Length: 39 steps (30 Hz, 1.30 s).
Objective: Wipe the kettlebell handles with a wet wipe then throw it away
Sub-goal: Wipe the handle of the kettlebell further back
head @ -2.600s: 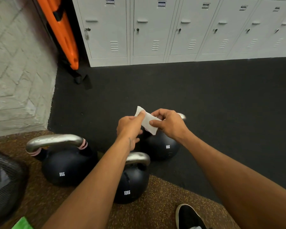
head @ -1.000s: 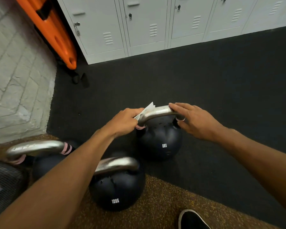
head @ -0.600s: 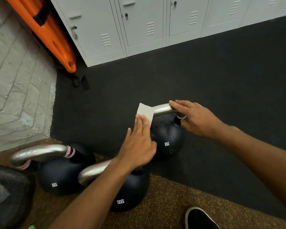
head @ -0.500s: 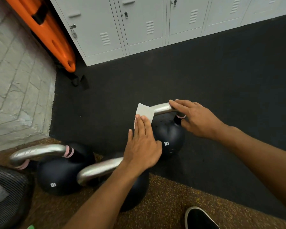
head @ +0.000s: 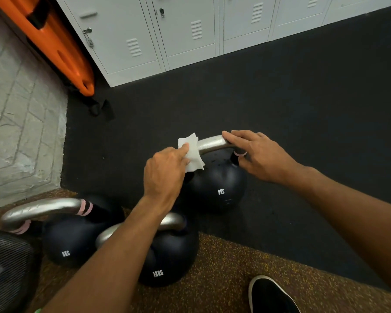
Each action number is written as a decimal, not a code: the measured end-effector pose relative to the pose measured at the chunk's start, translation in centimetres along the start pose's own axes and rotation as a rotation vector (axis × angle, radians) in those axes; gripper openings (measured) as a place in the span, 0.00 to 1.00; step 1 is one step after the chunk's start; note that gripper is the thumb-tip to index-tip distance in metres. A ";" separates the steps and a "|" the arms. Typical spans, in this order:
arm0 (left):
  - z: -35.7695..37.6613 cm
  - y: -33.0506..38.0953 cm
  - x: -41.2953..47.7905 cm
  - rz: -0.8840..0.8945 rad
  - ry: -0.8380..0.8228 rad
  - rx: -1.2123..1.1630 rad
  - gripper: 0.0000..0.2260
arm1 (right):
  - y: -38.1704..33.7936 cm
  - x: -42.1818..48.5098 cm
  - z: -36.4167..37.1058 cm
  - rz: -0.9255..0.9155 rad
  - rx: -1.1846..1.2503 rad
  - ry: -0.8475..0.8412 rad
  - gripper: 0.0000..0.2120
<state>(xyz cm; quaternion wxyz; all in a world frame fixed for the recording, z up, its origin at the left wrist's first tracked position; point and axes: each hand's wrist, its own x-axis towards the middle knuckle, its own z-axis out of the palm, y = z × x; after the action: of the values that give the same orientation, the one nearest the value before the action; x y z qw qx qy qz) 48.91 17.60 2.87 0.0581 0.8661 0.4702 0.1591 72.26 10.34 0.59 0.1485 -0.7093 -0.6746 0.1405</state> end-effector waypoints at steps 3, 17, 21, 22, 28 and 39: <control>0.5 -0.5 0.3 -0.027 -0.009 0.031 0.16 | -0.1 0.0 0.0 0.009 0.011 0.001 0.33; 1.2 0.1 0.2 -0.027 -0.044 0.278 0.18 | 0.1 0.0 0.6 -0.003 -0.002 0.015 0.33; 0.9 -1.3 0.4 0.071 -0.044 0.142 0.19 | -0.1 0.0 -0.1 0.006 -0.022 -0.003 0.34; 0.7 -1.8 0.5 0.096 -0.066 0.123 0.19 | -0.2 0.0 -0.3 0.004 -0.028 -0.018 0.34; 0.7 -1.0 0.9 0.097 -0.088 0.095 0.20 | -1.1 0.1 -1.7 0.013 -0.085 -0.121 0.35; 0.5 -2.1 1.2 0.120 -0.158 0.120 0.21 | -2.5 0.2 -3.3 0.013 -0.153 -0.194 0.33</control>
<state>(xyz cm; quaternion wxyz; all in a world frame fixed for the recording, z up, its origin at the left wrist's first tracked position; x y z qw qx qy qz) 48.02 19.72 2.10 0.0333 0.9046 0.4199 0.0649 71.26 10.58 4.63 0.0272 -0.7062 -0.6897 0.1577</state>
